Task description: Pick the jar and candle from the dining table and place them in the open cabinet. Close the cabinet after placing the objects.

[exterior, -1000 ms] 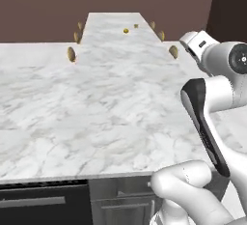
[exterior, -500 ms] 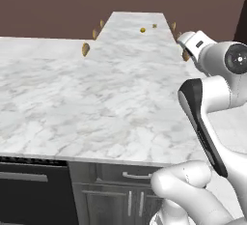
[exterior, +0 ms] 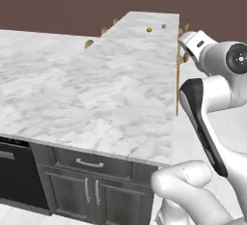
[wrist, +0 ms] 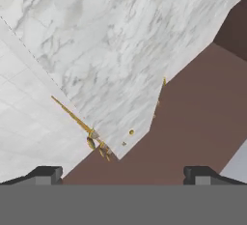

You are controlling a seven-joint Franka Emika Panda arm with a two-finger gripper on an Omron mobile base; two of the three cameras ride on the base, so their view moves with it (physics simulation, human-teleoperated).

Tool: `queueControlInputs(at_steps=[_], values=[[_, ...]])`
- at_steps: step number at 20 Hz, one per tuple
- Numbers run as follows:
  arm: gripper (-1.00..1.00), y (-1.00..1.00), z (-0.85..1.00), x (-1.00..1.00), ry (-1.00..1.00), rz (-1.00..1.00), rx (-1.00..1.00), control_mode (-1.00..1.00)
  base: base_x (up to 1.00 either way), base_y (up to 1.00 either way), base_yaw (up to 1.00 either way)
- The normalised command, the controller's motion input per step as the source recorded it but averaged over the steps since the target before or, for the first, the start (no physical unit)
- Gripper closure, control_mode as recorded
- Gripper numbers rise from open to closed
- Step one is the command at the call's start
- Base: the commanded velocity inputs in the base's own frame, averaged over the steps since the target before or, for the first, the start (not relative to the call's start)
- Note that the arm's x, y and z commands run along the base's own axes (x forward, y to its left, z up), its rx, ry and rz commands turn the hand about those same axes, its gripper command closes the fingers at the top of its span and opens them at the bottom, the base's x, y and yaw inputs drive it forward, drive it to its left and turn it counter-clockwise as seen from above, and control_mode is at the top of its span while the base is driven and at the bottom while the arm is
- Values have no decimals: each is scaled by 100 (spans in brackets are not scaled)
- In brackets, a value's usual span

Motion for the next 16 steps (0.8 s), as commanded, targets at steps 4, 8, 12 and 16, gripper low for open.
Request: queueControlInputs(at_steps=[4,8,12,16], values=[[-100,0,0,0,0,0,0,100,-11,-100,36],[-100,0,0,0,0,0,0,100,8,-100,38],[-100,0,0,0,0,0,0,100,92,-92,45],[-100,0,0,0,0,0,0,100,100,-89,47]])
